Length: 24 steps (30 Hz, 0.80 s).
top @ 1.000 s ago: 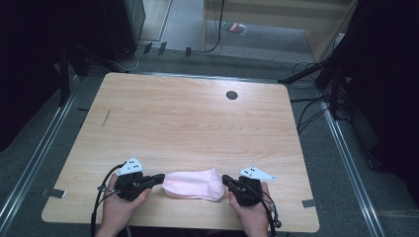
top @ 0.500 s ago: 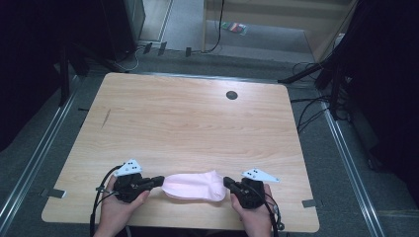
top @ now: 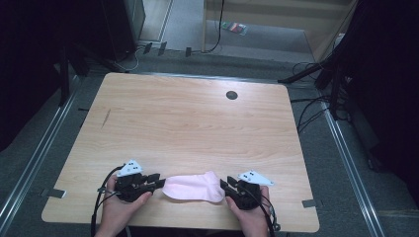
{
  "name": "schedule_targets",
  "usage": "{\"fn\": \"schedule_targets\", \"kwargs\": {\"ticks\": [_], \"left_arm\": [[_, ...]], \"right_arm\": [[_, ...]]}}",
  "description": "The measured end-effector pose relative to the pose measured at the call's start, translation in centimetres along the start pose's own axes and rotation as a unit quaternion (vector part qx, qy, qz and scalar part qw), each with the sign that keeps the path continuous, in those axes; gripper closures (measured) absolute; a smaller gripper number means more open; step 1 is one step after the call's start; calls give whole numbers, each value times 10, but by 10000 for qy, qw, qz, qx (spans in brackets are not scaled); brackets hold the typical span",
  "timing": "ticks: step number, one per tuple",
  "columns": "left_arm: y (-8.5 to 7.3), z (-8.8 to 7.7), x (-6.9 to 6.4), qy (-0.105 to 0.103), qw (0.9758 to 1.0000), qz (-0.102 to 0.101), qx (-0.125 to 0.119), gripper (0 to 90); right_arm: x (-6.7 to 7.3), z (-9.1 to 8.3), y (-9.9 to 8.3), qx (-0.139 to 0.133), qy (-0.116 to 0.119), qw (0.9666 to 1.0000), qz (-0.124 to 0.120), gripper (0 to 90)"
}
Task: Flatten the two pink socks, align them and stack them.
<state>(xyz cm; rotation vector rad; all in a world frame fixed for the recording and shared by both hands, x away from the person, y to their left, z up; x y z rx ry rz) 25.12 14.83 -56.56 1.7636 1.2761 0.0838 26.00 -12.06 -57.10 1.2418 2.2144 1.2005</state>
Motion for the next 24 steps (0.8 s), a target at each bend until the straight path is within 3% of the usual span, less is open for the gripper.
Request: {"fn": "schedule_targets", "kwargs": {"ticks": [1, 2, 3, 4, 6, 10, 12, 15, 19, 21, 24], "left_arm": [[3, -2, -3, -9, 9999, 48, -135, 628], [4, -3, -13, -45, 9993, 221, -294, 651], [4, -3, -13, -45, 9993, 221, -294, 665], [1, 3, -21, 12, 9989, 401, -240, 673], [-1, 8, -22, 54, 9988, 445, -180, 679], [-15, 29, -10, 472, 9978, 385, 250, 677], [-19, 32, -8, 410, 9981, 328, 321, 668], [-20, 32, -8, 454, 9976, 420, 305, 664], [-21, 32, -9, 614, 9949, 737, 317, 694], [-21, 32, -9, 627, 9946, 765, 297, 722], [-20, 33, -6, 688, 9935, 872, 263, 733]], "right_arm": [[1, -4, 4, -156, -39, 9999, -39, 700], [7, -8, 8, -289, 13, 9995, -139, 749], [7, -8, 8, -289, 13, 9995, -139, 749], [15, -4, 6, -181, 189, 9993, -250, 771], [17, 1, 3, -100, 204, 9992, -330, 781], [21, 24, -5, 195, 243, 9987, -405, 782], [22, 29, -7, 272, 244, 9981, -506, 782], [24, 31, -9, 304, 192, 9977, -568, 782], [20, 30, -10, 335, -18, 9977, -586, 850], [19, 30, -10, 310, -4, 9981, -536, 864], [18, 31, -10, 297, -59, 9974, -661, 870]]}}
Point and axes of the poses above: each handheld gripper's, and its own axes: z roughly forward along the jaws, y roughly out of its top, x roughly to its left, the point moved 7 cm from there along z, roughly forward along the jaws, and after that the axes turned 10 degrees about -z, right-handed, at the moved point
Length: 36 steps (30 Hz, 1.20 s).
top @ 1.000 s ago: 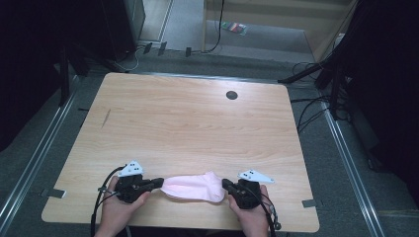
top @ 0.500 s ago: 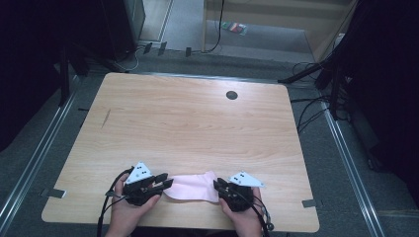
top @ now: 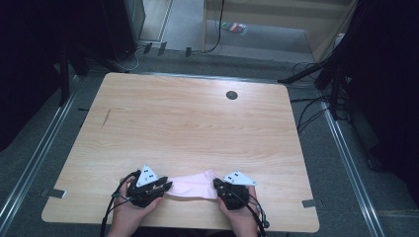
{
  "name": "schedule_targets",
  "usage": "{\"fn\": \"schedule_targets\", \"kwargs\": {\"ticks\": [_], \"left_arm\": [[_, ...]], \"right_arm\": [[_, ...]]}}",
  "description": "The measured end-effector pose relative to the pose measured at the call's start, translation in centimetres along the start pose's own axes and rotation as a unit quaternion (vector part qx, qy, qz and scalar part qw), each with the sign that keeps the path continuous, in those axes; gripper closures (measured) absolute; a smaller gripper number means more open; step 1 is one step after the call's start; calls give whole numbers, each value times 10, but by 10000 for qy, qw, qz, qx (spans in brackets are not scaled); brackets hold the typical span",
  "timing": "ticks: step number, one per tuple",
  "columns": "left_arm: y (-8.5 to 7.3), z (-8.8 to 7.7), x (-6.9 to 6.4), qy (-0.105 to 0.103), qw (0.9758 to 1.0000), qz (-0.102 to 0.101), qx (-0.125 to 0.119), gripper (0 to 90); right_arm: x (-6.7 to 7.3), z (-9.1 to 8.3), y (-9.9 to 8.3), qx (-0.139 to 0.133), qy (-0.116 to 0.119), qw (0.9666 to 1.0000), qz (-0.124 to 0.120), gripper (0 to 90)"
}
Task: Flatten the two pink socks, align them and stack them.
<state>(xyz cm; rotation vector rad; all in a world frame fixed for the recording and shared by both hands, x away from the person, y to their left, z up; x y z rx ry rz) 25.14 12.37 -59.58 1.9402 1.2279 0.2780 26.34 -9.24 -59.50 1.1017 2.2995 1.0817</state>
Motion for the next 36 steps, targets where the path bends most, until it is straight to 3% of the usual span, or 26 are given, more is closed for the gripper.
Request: {"fn": "schedule_targets", "kwargs": {"ticks": [3, 6, 11, 13, 14, 16, 17, 18, 19, 20, 21, 22, 23, 25, 28, 31, 34, 36], "left_arm": [[3, 2, 5, 116, 9999, -22, -91, 755], [6, 4, 11, 155, 9998, -80, -134, 762], [7, 5, 12, 147, 9995, -204, -173, 752], [8, 5, 13, 45, 9994, -262, -201, 717], [8, 5, 13, -72, 9993, -295, -213, 717], [10, 1, 14, -346, 9980, -406, -352, 611], [12, -2, 14, -475, 9966, -476, -466, 546], [17, -11, 17, -655, 9937, -525, -745, 445], [17, -11, 17, -655, 9937, -525, -745, 405], [19, -16, 19, -683, 9925, -554, -853, 405], [21, -19, 20, -727, 9910, -626, -932, 336], [24, -27, 26, -715, 9885, -748, -1102, 238], [25, -31, 29, -678, 9877, -788, -1169, 201], [25, -34, 32, -655, 9873, -804, -1204, 141], [25, -44, 42, -574, 9863, -808, -1318, 83], [24, -46, 48, -473, 9865, -865, -1305, 71], [22, -51, 60, -284, 9852, -996, -1365, 70], [22, -53, 66, -221, 9844, -1056, -1391, 70]], "right_arm": [[0, 5, 3, -59, -117, 9998, -133, 878], [-3, 7, 5, -101, -88, 9999, -33, 888], [-5, 11, 8, -104, -96, 9999, -31, 887], [-5, 12, 9, -102, -88, 9999, -35, 867], [-5, 12, 10, -125, -79, 9999, -58, 830], [-2, 9, 12, -339, -165, 9991, -215, 745], [-1, 6, 15, -478, -132, 9985, -231, 703], [1, -1, 23, -793, -34, 9966, -220, 602], [1, -1, 23, -793, -34, 9966, -220, 602], [1, -5, 28, -917, 23, 9956, -190, 555], [1, -8, 32, -983, 93, 9950, -170, 492], [-1, -12, 37, -1103, 176, 9936, -185, 423], [-3, -14, 38, -1094, 173, 9937, -143, 398], [-6, -15, 39, -1105, 137, 9937, -122, 359], [-18, -20, 38, -982, -107, 9951, -31, 165], [-23, -23, 38, -976, -96, 9952, 43, 124], [-34, -34, 40, -1134, -114, 9931, 260, 43], [-39, -38, 41, -1188, -173, 9925, 230, 16]]}}
Point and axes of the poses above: each handheld gripper's, and its own axes: z roughly forward along the jaws, y roughly out of its top, x roughly to its left, the point moved 7 cm from there along z, roughly forward along the jaws, and after that the axes turned 10 degrees about -z, right-handed, at the moved point
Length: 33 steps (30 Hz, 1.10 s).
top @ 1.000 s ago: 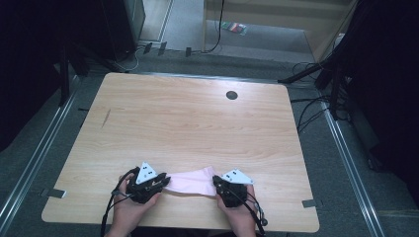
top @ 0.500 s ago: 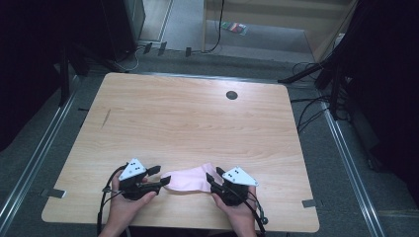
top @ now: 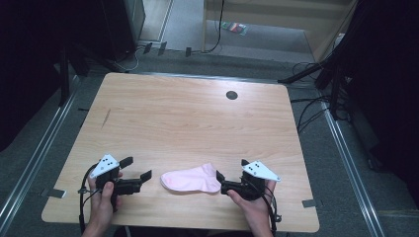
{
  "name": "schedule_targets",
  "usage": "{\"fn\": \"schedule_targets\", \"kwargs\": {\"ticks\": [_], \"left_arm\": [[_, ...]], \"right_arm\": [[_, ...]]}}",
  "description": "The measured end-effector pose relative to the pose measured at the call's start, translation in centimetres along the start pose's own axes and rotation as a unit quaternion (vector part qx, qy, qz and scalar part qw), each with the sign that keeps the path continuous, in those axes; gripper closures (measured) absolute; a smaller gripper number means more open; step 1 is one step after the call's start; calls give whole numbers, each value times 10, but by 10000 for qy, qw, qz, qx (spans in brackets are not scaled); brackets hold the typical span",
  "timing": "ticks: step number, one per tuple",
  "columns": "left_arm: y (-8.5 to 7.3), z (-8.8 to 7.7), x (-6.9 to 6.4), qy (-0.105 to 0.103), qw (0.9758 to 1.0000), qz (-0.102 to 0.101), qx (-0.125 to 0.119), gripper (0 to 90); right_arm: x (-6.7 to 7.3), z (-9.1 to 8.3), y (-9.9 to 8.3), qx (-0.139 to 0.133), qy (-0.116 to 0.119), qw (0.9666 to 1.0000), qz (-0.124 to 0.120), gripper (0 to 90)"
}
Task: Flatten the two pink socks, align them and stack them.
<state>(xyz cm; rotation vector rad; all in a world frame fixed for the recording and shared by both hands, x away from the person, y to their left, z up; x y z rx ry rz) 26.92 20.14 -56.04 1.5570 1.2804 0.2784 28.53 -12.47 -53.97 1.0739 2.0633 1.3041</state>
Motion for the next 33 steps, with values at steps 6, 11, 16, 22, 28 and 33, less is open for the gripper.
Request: {"fn": "schedule_targets", "kwargs": {"ticks": [6, 11, 16, 22, 28, 33], "left_arm": [[2, -6, 13, 96, 9999, -90, -36, 70], [5, -12, 24, 219, 9996, -177, -95, 71], [7, -19, 35, 355, 9990, -216, -175, 71], [7, -29, 46, 578, 9978, -132, -290, 70], [5, -40, 65, 767, 9962, -271, -307, 70], [5, -50, 80, 930, 9943, -352, -387, 70]], "right_arm": [[-12, -5, 0, -17, -127, 9998, 149, 17], [-24, -11, -2, -29, -237, 9994, 267, 20], [-38, -19, -4, -45, -365, 9987, 365, 33], [-48, -28, -9, -57, -479, 9980, 419, 41], [-62, -37, -14, -49, -735, 9965, 385, 56], [-73, -43, -21, 38, -892, 9954, 352, 57]]}}
Point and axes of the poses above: each handheld gripper's, and its own axes: z roughly forward along the jaws, y roughly out of its top, x roughly to its left, the point moved 7 cm from there along z, roughly forward along the jaws, and after that the axes turned 10 degrees about -z, right-handed, at the moved point
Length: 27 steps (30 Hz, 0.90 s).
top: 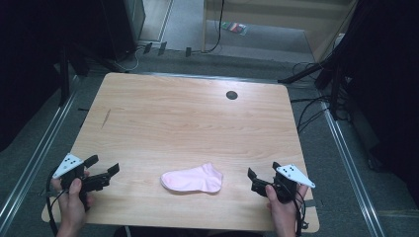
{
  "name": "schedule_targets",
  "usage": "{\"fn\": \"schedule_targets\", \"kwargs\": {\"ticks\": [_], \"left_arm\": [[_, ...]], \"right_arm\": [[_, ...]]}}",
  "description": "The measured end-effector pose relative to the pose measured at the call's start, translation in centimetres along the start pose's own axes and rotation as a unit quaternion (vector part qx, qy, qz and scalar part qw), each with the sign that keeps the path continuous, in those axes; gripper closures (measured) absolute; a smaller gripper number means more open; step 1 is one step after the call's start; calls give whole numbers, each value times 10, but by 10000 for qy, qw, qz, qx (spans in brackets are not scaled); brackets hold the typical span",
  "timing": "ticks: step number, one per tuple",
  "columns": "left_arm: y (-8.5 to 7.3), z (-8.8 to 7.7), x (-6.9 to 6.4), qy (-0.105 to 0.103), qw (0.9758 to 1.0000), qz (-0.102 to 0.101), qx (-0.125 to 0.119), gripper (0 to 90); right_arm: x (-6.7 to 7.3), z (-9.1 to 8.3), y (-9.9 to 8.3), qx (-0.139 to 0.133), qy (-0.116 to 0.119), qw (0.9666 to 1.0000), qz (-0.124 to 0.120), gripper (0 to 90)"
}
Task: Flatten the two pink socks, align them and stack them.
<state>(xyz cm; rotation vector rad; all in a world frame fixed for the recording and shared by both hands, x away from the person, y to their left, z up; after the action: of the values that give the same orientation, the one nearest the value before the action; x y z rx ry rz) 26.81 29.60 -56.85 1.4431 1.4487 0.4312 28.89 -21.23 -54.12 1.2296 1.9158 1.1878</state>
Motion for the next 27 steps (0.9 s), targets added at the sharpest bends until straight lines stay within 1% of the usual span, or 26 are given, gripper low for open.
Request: {"fn": "schedule_targets", "kwargs": {"ticks": [1, 2, 3, 5, 6, 7, 8, 9, 10, 12, 13, 14, 15, 16, 17, 18, 19, 20, 22, 23, 27], "left_arm": [[0, -2, 7, 57, 10000, -34, -4, 70], [0, -2, 7, 57, 10000, -34, -4, 70], [0, -3, 10, 76, 10000, -55, -5, 70], [0, -5, 16, 142, 9999, -83, -3, 70], [0, -5, 18, 173, 9998, -77, -5, 70], [-1, -7, 22, 241, 9997, -38, 7, 70], [-1, -7, 22, 241, 9997, -38, 7, 70], [-1, -8, 26, 309, 9995, 23, 26, 70], [-1, -8, 26, 309, 9995, 23, 26, 70], [-1, -10, 30, 333, 9994, 70, 39, 70], [-1, -12, 33, 341, 9994, 53, 31, 70], [-1, -12, 33, 341, 9994, 53, 31, 70], [-1, -12, 35, 355, 9994, 41, 27, 70], [0, -13, 37, 388, 9992, 32, 24, 70], [0, -14, 40, 416, 9991, 34, 38, 70], [0, -15, 42, 467, 9989, 43, 40, 70], [0, -18, 47, 507, 9987, 38, 47, 70], [1, -19, 50, 524, 9986, 13, 27, 70], [2, -20, 52, 515, 9987, -10, 10, 70], [3, -23, 56, 518, 9987, -21, -18, 70], [3, -25, 61, 523, 9986, -43, -20, 70]], "right_arm": [[-7, -1, -3, 44, -123, 9999, -54, 65], [-7, -1, -3, 44, -123, 9999, -54, 65], [-10, -1, -4, 46, -128, 9999, 28, 65], [-19, -3, -8, 70, -231, 9997, 54, 67], [-23, -4, -10, 101, -281, 9995, 51, 67], [-29, -5, -12, 127, -339, 9993, 69, 67], [-29, -5, -12, 127, -339, 9993, 69, 67], [-37, -8, -15, 137, -405, 9990, 121, 67], [-37, -8, -15, 137, -405, 9990, 121, 67], [-48, -11, -20, 160, -497, 9985, 174, 69], [-54, -13, -23, 182, -555, 9981, 200, 69], [-54, -13, -23, 182, -555, 9981, 200, 69], [-61, -16, -26, 219, -628, 9975, 220, 71], [-61, -16, -26, 219, -628, 9975, 220, 71], [-65, -17, -28, 237, -643, 9973, 260, 72], [-68, -19, -30, 219, -664, 9971, 286, 72], [-75, -22, -34, 236, -695, 9966, 365, 73], [-78, -23, -36, 249, -725, 9964, 356, 73], [-84, -26, -40, 285, -767, 9959, 393, 76], [-86, -28, -42, 306, -778, 9957, 408, 79], [-91, -32, -48, 358, -811, 9953, 381, 80]]}}
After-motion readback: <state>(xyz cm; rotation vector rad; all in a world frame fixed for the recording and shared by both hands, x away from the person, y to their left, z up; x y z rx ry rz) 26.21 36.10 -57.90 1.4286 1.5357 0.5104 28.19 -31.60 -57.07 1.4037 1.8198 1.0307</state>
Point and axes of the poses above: each handheld gripper's, and its own axes: z roughly forward along the jaws, y roughly out of its top, x roughly to its left, the point moved 7 cm from there along z, roughly forward along the jaws, and after that the axes turned 10 degrees about -z, right-handed, at the moved point
